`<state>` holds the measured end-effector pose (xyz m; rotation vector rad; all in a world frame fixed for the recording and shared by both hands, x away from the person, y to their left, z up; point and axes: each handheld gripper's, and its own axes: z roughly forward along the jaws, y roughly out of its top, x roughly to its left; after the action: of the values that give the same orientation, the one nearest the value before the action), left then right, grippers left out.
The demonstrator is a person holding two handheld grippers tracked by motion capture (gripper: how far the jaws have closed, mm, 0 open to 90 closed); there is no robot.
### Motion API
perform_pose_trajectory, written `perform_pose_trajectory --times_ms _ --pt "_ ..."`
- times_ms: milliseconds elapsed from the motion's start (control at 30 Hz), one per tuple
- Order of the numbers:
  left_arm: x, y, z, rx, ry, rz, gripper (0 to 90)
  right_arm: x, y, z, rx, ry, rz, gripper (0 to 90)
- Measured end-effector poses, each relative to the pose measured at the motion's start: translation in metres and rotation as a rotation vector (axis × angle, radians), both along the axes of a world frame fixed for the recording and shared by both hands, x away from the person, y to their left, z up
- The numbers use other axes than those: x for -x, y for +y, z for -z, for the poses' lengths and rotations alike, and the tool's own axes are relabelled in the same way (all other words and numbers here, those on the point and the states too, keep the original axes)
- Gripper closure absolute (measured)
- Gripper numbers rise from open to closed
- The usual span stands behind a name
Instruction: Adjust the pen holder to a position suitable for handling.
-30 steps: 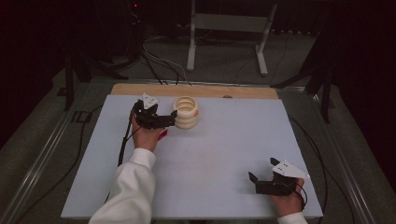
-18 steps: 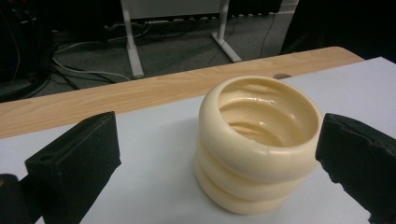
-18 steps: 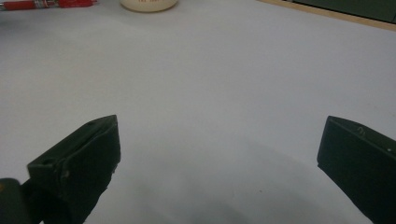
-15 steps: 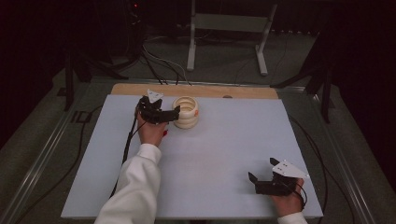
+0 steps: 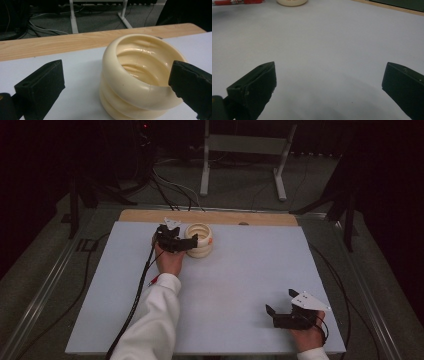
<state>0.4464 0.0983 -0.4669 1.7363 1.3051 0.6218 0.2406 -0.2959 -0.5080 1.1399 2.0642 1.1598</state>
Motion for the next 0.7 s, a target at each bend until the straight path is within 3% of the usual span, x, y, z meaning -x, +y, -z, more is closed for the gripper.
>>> perform_pose_trajectory --times_ms 200,533,700 --pt "-0.0025 -0.0046 -0.0003 -0.003 0.022 -0.008 11.6 -0.0001 0.0000 0.0001 0.001 0.001 0.000 0.0" --pt "-0.0003 -0.0062 0.0008 0.047 0.036 0.019 29.4 0.0000 0.0008 0.0002 0.007 0.004 -0.004 0.0" --pt "-0.0010 -0.0074 0.0057 0.033 0.067 0.033 35.7 0.0000 0.0012 0.0003 0.010 0.004 -0.006 0.0"
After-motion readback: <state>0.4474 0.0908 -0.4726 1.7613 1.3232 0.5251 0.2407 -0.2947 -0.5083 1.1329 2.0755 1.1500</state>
